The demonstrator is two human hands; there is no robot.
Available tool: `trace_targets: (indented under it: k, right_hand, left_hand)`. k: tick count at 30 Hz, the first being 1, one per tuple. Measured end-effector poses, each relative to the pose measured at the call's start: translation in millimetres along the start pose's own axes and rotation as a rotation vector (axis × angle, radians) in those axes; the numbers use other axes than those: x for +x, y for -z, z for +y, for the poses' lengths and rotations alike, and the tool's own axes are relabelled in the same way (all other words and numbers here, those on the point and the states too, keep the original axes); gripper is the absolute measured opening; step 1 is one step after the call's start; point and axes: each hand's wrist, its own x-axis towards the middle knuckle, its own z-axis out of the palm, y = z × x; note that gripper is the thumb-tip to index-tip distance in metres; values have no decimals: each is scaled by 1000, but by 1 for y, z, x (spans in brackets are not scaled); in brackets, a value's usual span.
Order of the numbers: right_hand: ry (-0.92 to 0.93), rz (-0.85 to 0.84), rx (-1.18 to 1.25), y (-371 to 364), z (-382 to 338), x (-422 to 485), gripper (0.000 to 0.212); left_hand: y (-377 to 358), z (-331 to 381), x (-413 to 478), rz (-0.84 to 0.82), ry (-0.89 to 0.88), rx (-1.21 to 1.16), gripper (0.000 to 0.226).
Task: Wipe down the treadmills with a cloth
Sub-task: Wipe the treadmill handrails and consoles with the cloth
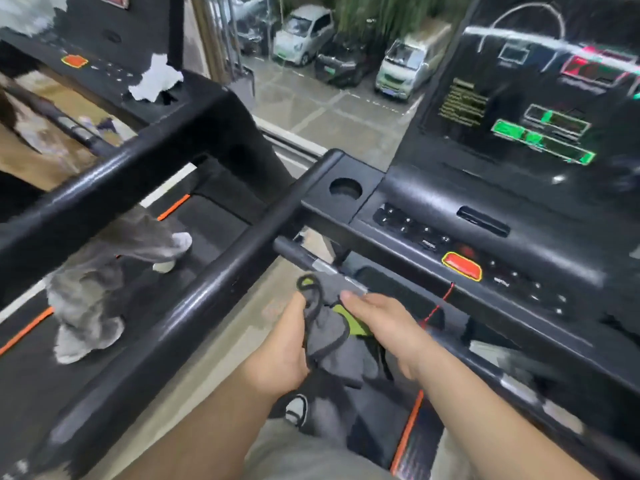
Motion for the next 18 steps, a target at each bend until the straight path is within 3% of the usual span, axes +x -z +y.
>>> trace_targets:
  k: [3, 10, 13, 18]
  right_hand:
    - [-26, 187, 89, 40, -2, -12, 27]
    - [48, 399, 431, 105, 0, -45, 24]
    - [51, 505, 408, 123, 12, -65, 26]
    - [-46, 866, 296, 155, 38, -94, 42]
  left_hand:
    - [-37, 9, 28, -134, 107, 78, 70]
    - [-118, 7, 75, -378, 185, 391, 58]
    - [-149, 1, 93, -352, 201, 501, 66]
    - [-195, -30, 104, -389, 240, 671, 44]
